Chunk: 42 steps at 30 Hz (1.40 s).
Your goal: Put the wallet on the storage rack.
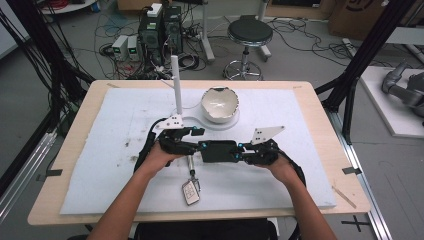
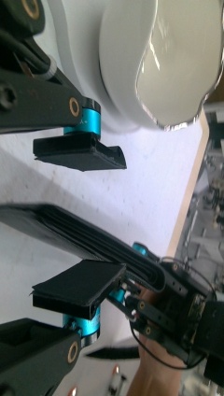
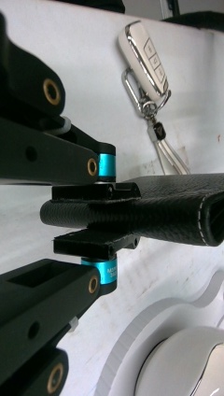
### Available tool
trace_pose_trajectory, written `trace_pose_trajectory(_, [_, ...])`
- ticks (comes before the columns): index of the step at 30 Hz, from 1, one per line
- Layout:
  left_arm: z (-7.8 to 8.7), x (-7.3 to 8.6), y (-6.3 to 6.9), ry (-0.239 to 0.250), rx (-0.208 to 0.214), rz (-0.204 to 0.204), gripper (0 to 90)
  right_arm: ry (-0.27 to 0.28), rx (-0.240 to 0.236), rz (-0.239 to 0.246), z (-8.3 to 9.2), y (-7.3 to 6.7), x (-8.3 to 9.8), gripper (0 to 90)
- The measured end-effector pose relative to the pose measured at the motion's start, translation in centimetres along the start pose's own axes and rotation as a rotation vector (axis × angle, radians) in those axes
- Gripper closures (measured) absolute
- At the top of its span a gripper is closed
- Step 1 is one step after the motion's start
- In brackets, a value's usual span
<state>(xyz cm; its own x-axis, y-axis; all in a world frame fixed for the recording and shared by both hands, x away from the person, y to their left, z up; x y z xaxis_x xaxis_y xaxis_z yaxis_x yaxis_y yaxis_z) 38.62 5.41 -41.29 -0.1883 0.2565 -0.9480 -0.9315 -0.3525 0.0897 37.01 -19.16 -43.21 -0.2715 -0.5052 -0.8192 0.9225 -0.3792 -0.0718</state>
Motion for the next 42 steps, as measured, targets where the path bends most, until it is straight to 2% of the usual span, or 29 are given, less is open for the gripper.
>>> trace_pose_trajectory(2, [-0.2, 0.2, 0.1, -0.014, 0.015, 0.003, 44.2, 0.0, 0.0, 0.004, 0.0, -0.1, -0.1, 78.5])
trace_pose_trajectory(3, [-0.5, 0.5, 0.3, -0.03, 0.053, -0.001, 55.6, 0.007, -0.004, -0.001, -0.1, -0.1, -0.3, 78.4])
trace_pose_trajectory(4, [-0.5, 0.5, 0.3, -0.03, 0.053, -0.001, 59.5, 0.007, -0.004, -0.001, -0.1, -0.1, -0.3, 78.4])
trace_pose_trajectory(5, [-0.5, 0.6, 0.3, -0.03, 0.055, 0.0, 59.5, 0.004, -0.01, -0.011, 0.0, -0.2, -0.3, 78.4])
trace_pose_trajectory(6, [-0.4, 0.7, 0.4, -0.022, 0.082, -0.01, 70.5, 0.002, -0.009, -0.027, 0.1, 0.0, -0.2, 78.2])
trace_pose_trajectory(8, [-0.4, 0.7, 0.5, -0.011, 0.095, -0.007, 75.3, 0.022, -0.016, -0.038, 0.3, 0.2, -0.1, 77.4])
trace_pose_trajectory(9, [-0.3, 0.7, 0.6, 0.007, 0.123, -0.011, 77.0, 0.028, -0.022, -0.051, 0.3, 0.2, -0.1, 76.3])
trace_pose_trajectory(11, [-0.2, 0.6, 0.7, 0.019, 0.135, -0.007, 77.5, 0.043, -0.025, -0.057, 0.4, 0.4, -0.1, 74.9])
trace_pose_trajectory(13, [0.1, 0.6, 0.8, 0.055, 0.163, 0.005, 78.1, 0.073, -0.056, -0.085, 0.5, 0.5, -0.1, 71.2])
trace_pose_trajectory(14, [0.2, 0.6, 1.0, 0.084, 0.182, 0.016, 78.2, 0.093, -0.072, -0.101, 0.5, 0.6, -0.1, 66.2])
trace_pose_trajectory(15, [0.5, 0.5, 1.1, 0.114, 0.204, 0.025, 78.3, 0.103, -0.096, -0.14, 0.6, 0.8, 0.1, 58.4])
trace_pose_trajectory(18, [0.7, 0.5, 1.1, 0.138, 0.224, 0.033, 78.3, 0.106, -0.115, -0.157, 0.6, 0.9, 0.2, 53.1])
trace_pose_trajectory(19, [0.7, 0.4, 1.1, 0.144, 0.231, 0.039, 78.2, 0.126, -0.129, -0.154, 0.6, 0.9, 0.1, 53.2])
trace_pose_trajectory(22, [0.8, 0.4, 1.1, 0.158, 0.25, 0.051, 78.2, 0.132, -0.153, -0.156, 0.6, 0.5, -0.1, 54.6])
trace_pose_trajectory(23, [0.8, 0.4, 1.1, 0.159, 0.25, 0.053, 78.2, 0.14, -0.162, -0.147, 0.6, 0.4, -0.2, 58.4])
trace_pose_trajectory(24, [0.7, 0.4, 1.2, 0.16, 0.249, 0.056, 78.1, 0.148, -0.183, -0.122, 0.7, 0.0, -0.4, 68.5])
trace_pose_trajectory(26, [0.7, 0.4, 0.9, 0.159, 0.23, 0.067, 77.9, 0.149, -0.177, -0.11, 0.7, -0.1, -0.5, 72.1])
trace_pose_trajectory(27, [0.7, 0.4, 0.6, 0.151, 0.175, 0.093, 72.4, 0.154, -0.181, -0.113, 1.0, -0.2, -0.6, 76.7])
trace_pose_trajectory(28, [0.7, 0.4, 0.6, 0.151, 0.175, 0.093, 67.4, 0.154, -0.181, -0.113, 1.0, -0.2, -0.6, 76.7])
trace_pose_trajectory(29, [0.8, 0.3, 0.1, 0.124, 0.11, 0.111, 60.9, 0.156, -0.149, -0.093, 1.0, -0.3, -0.9, 78.2])
trace_pose_trajectory(30, [0.8, 0.3, 0.1, 0.124, 0.11, 0.111, 56.8, 0.156, -0.149, -0.093, 1.0, -0.3, -0.9, 78.2])
trace_pose_trajectory(31, [1.3, 0.3, -0.3, 0.112, 0.059, 0.134, 52.1, 0.144, -0.109, -0.073, 1.1, -0.4, -1.1, 78.6])
trace_pose_trajectory(32, [1.3, 0.3, -0.3, 0.112, 0.059, 0.134, 47.6, 0.143, -0.094, -0.063, 1.2, -0.4, -1.2, 78.6])
trace_pose_trajectory(33, [1.7, 0.2, -0.5, 0.112, 0.037, 0.137, 47.6, 0.143, -0.094, -0.063, 1.2, -0.4, -1.2, 78.6])
trace_pose_trajectory(35, [2.7, 0.3, -0.8, 0.108, -0.006, 0.129, 41.2, 0.149, -0.054, -0.048, 1.7, -0.2, -1.5, 78.6])
trace_pose_trajectory(36, [3.9, 0.3, -1.1, 0.106, -0.045, 0.125, 39.2, 0.156, -0.039, -0.049, 1.9, -0.1, -1.6, 78.6])
trace_pose_trajectory(37, [3.9, 0.3, -1.1, 0.106, -0.045, 0.125, 37.8, 0.16, -0.03, -0.051, 2.1, -0.1, -1.7, 78.6])
trace_pose_trajectory(42, [7.0, 0.8, -1.7, 0.086, -0.138, 0.102, 37.3, 0.166, 0.014, -0.04, 2.7, 0.4, -2.1, 78.5])
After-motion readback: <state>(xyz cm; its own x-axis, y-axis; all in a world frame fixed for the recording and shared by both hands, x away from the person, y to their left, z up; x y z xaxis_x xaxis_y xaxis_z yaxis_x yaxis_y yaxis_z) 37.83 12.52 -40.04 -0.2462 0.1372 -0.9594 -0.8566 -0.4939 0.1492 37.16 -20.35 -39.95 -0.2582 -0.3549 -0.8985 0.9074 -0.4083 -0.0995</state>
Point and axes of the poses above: each handheld gripper's, and its own axes: z roughly backward along the jaws, x roughly out of its underside, y roughly to its right, the point moved 4 cm from there along -z, roughly forward along the jaws, and after that the axes turned 5 degrees about -z, right-handed, at the moved point
